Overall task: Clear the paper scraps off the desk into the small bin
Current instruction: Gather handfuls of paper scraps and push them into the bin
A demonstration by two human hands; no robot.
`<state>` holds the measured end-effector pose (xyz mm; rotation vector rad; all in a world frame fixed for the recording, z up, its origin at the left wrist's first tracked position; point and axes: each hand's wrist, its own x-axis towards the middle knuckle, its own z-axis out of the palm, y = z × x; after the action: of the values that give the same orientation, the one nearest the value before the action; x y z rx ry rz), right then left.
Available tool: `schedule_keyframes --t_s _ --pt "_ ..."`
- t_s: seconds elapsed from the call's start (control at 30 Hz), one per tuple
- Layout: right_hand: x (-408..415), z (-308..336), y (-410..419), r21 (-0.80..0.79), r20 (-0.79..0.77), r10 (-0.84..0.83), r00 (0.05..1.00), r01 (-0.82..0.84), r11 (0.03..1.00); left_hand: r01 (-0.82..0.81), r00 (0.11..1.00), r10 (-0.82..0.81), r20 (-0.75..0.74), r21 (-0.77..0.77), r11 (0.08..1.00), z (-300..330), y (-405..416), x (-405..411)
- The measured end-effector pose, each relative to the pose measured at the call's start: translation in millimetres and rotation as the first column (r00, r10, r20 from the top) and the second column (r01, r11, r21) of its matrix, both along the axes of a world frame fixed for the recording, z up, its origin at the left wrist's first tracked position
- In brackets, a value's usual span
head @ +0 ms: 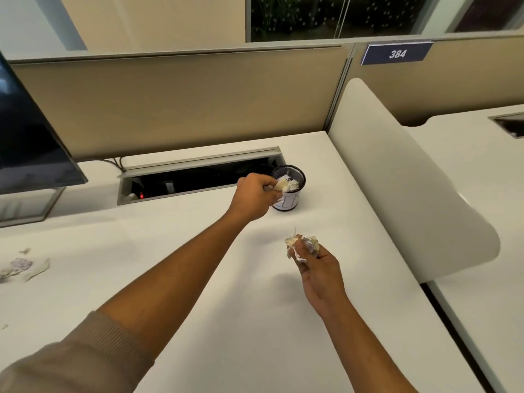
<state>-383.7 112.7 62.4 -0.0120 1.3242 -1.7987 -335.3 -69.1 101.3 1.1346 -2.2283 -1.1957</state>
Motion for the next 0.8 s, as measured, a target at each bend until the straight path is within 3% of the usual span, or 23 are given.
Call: schedule_keyframes --t_s 0.2,0.33,0.43,0.57,0.8 --pt "-20.8 -6.5 -4.3 0.007 0.027 0.011 1.000 -0.011 1.000 0.098 0.968 -0.057 0.243 -0.160 0.982 -6.1 -34.0 -73.0" --pt "-33.7 -11.6 -5.0 0.014 0.035 0.046 0.998 -0.046 0.999 0.284 0.841 -0.131 0.524 -0.222 0.933 -6.8 -44.8 -101.2" --pt "-40.6 -16.5 -3.1 0.015 0.043 0.086 0.995 -0.087 0.996 0.377 0.743 -0.161 0.650 -0.207 0.903 -15.6 -47.3 -114.1" --pt "-46.5 -22.0 -5.9 0.015 0.056 0.104 0.993 -0.105 0.994 0.438 0.672 -0.179 0.719 -0.191 0.879 -29.0 -50.3 -125.8" --pt "-51.8 -20.6 -17.8 0.000 0.021 0.133 0.991 -0.133 0.991 0.466 0.633 -0.207 0.746 -0.154 0.871 -28.6 -49.5 -129.3"
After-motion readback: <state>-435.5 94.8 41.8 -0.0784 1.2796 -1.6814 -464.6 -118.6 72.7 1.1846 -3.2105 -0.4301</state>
